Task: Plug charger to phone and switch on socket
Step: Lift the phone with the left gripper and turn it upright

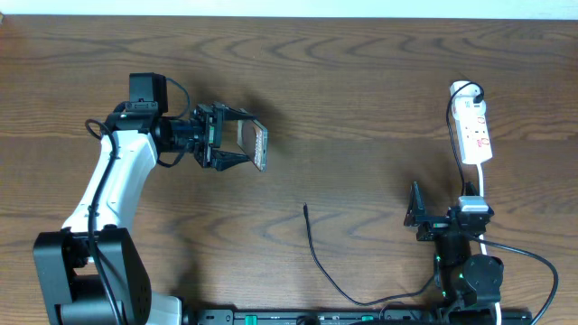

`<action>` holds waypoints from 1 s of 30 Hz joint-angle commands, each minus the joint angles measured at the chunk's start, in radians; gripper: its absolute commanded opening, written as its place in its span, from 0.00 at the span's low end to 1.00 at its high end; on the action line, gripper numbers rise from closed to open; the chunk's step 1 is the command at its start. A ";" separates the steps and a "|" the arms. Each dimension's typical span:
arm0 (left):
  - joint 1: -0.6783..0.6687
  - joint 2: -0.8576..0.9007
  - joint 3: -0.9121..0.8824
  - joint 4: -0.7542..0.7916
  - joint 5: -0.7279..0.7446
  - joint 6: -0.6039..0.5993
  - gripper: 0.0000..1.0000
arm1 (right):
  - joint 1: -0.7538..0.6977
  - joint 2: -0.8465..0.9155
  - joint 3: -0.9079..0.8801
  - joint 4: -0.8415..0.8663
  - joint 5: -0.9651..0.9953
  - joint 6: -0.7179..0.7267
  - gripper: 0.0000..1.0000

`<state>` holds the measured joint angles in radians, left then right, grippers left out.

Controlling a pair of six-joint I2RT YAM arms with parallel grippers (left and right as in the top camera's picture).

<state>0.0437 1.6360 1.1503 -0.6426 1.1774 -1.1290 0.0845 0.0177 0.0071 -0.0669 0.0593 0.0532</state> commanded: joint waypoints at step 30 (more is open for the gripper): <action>0.007 -0.018 0.010 0.022 -0.183 0.061 0.07 | -0.005 -0.002 -0.002 -0.003 -0.002 0.013 0.99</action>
<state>0.0448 1.6360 1.1503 -0.6205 1.1255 -1.1671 0.0845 0.0177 0.0071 -0.0666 0.0593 0.0532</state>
